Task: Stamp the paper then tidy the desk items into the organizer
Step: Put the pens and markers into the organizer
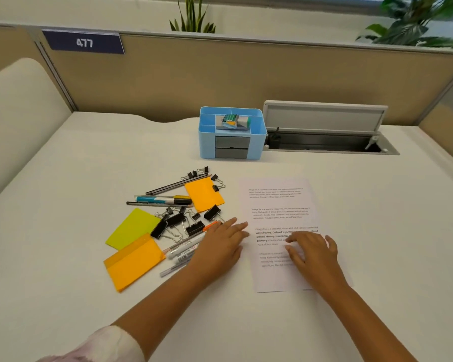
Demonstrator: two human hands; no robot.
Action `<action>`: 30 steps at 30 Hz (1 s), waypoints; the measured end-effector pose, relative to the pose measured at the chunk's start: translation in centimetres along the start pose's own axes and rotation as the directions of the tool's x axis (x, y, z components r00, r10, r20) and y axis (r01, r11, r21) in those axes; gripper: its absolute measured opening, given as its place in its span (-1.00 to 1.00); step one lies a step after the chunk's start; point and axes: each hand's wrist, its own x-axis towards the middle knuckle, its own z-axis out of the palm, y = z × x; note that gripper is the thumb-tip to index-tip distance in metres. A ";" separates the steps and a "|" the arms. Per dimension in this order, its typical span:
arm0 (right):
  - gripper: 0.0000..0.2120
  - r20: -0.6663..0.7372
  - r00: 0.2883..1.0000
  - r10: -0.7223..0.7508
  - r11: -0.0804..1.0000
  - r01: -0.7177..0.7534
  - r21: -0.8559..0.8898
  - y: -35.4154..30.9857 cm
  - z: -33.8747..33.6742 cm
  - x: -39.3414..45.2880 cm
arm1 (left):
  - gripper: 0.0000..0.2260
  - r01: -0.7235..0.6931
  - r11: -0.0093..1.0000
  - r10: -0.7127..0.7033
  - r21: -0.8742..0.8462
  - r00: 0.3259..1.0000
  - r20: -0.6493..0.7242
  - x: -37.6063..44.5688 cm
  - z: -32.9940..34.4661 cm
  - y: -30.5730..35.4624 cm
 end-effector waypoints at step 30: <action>-0.75 0.274 0.949 -0.157 0.988 0.147 0.057 -9.9 2.7 6.2 | -0.75 0.371 0.916 -0.373 0.151 0.928 -0.019 -0.9 -2.0 -4.6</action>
